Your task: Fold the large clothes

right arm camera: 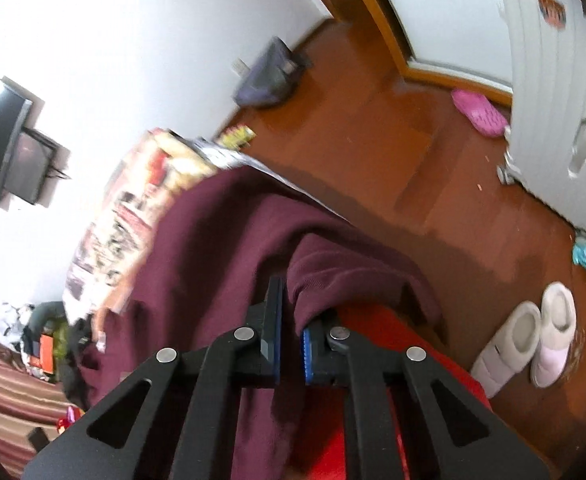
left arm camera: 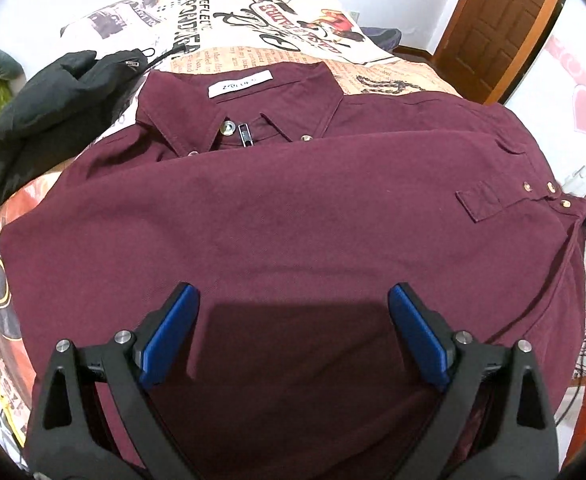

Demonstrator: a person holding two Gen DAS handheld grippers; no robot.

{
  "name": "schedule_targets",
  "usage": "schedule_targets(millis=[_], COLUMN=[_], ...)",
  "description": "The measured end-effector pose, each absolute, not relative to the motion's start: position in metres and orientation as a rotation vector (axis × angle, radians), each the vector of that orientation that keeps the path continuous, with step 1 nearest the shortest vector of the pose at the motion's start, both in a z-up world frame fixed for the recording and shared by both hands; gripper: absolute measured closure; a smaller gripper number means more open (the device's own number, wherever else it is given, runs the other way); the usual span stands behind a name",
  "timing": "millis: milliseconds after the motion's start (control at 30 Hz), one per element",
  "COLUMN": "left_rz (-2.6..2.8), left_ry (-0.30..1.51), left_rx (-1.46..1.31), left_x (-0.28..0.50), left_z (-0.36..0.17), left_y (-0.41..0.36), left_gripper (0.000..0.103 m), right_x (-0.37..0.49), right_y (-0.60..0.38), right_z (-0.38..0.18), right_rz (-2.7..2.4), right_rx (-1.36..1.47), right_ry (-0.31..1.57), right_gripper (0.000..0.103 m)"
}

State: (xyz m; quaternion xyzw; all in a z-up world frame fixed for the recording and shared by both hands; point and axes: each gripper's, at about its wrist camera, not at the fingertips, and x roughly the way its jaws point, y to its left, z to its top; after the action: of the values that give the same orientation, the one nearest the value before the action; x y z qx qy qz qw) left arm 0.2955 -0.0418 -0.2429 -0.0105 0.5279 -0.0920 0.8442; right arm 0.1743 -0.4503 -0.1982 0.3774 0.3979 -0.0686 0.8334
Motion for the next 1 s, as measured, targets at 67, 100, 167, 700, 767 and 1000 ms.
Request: schedule_targets(millis=[67, 100, 167, 700, 767, 1000], left_rz=[-0.194, -0.194, -0.199, -0.229, -0.226, -0.199], left_ry=[1.111, 1.108, 1.101, 1.080, 1.074, 1.062], left_rx=[-0.029, -0.029, -0.024, -0.061, -0.056, -0.012], left_x=[0.295, 0.294, 0.292, 0.279, 0.275, 0.270], left_z=[-0.242, -0.242, -0.242, -0.233, -0.230, -0.224], left_y=[-0.040, -0.040, -0.040, -0.030, -0.027, -0.027], left_gripper=[0.006, 0.006, 0.006, 0.006, 0.006, 0.006], right_x=[0.167, 0.165, 0.162, 0.163, 0.165, 0.149], right_y=[-0.441, -0.436, -0.418, -0.261, -0.265, -0.295], right_z=[-0.167, -0.154, -0.126, -0.168, -0.166, -0.131], right_rz=[-0.106, -0.088, -0.032, 0.280, 0.277, 0.231], right_rx=[0.775, 0.753, 0.697, 0.437, 0.452, 0.526], right_ry=[0.774, 0.749, 0.698, 0.946, 0.962, 0.918], right_gripper=[0.097, 0.097, 0.097, 0.093, 0.093, 0.064])
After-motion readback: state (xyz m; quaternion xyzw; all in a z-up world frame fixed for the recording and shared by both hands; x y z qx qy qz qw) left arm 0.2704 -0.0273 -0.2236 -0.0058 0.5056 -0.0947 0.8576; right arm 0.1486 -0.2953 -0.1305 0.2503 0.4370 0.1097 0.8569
